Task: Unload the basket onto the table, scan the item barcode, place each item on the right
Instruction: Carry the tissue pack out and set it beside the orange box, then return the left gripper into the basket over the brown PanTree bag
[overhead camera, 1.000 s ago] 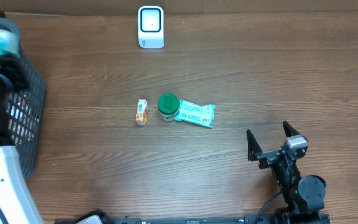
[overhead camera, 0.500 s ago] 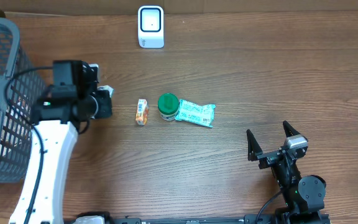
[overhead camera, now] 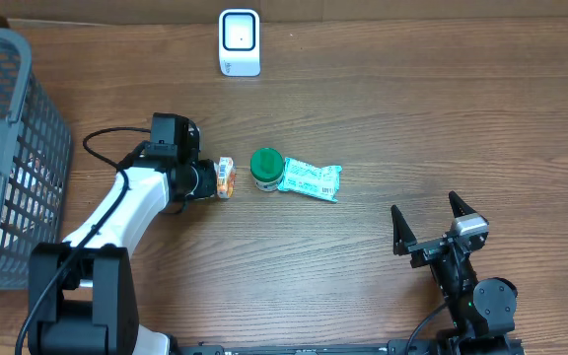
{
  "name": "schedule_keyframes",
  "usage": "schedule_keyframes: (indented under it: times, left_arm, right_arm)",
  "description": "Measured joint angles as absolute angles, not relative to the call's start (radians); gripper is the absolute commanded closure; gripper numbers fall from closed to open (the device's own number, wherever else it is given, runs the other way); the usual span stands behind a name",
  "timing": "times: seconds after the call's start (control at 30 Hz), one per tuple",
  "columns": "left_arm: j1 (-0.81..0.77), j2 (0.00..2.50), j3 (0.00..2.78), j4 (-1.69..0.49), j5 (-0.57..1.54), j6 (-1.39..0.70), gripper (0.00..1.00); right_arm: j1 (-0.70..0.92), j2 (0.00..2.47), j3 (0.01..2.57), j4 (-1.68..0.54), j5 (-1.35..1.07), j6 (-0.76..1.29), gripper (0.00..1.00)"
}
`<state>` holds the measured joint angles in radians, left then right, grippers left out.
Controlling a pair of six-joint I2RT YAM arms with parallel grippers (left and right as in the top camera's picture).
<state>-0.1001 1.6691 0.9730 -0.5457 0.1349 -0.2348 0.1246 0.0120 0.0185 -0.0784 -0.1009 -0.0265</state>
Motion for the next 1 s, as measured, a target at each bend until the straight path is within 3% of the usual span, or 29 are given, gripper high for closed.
schedule_keyframes:
  times: [0.1,0.23,0.33,0.47,0.6,0.77,0.9,0.97,1.0]
  left_arm:
    - [-0.110,1.677,0.973,-0.514,0.161,-0.256,0.52]
    - [-0.112,1.677,0.995,-0.539,0.192,-0.263,0.50]
    - [-0.112,1.673,1.119,-0.655,0.204,-0.263,0.50]
    - [-0.097,1.643,1.360,-0.846,0.206,-0.237,0.36]
    - [-0.027,1.586,1.626,-1.015,0.157,-0.192,0.34]
    - [0.173,1.509,1.844,-1.148,0.040,-0.164,0.32]
    - [0.399,1.501,1.859,-1.196,-0.001,-0.187,0.38]
    - [0.536,1.527,1.858,-1.200,-0.015,-0.241,0.30]
    - [0.596,1.542,1.858,-1.201,-0.019,-0.274,0.19]
  right_arm:
    - [0.124,0.012,0.019,-0.078,-0.101,-0.026,0.00]
    - [0.124,0.012,0.019,-0.079,-0.101,-0.026,0.00]
    - [0.124,0.012,0.019,-0.080,-0.101,-0.026,0.00]
    - [0.125,0.012,0.019,-0.079,-0.101,-0.026,0.00]
    - [0.124,0.012,0.019,-0.079,-0.101,-0.026,0.00]
    - [0.124,0.012,0.019,-0.079,-0.101,-0.026,0.00]
    - [0.125,0.012,0.019,-0.078,-0.101,-0.027,0.00]
    - [0.124,0.012,0.019,-0.079,-0.101,-0.026,0.00]
    - [0.124,0.012,0.019,-0.079,-0.101,-0.027,0.00]
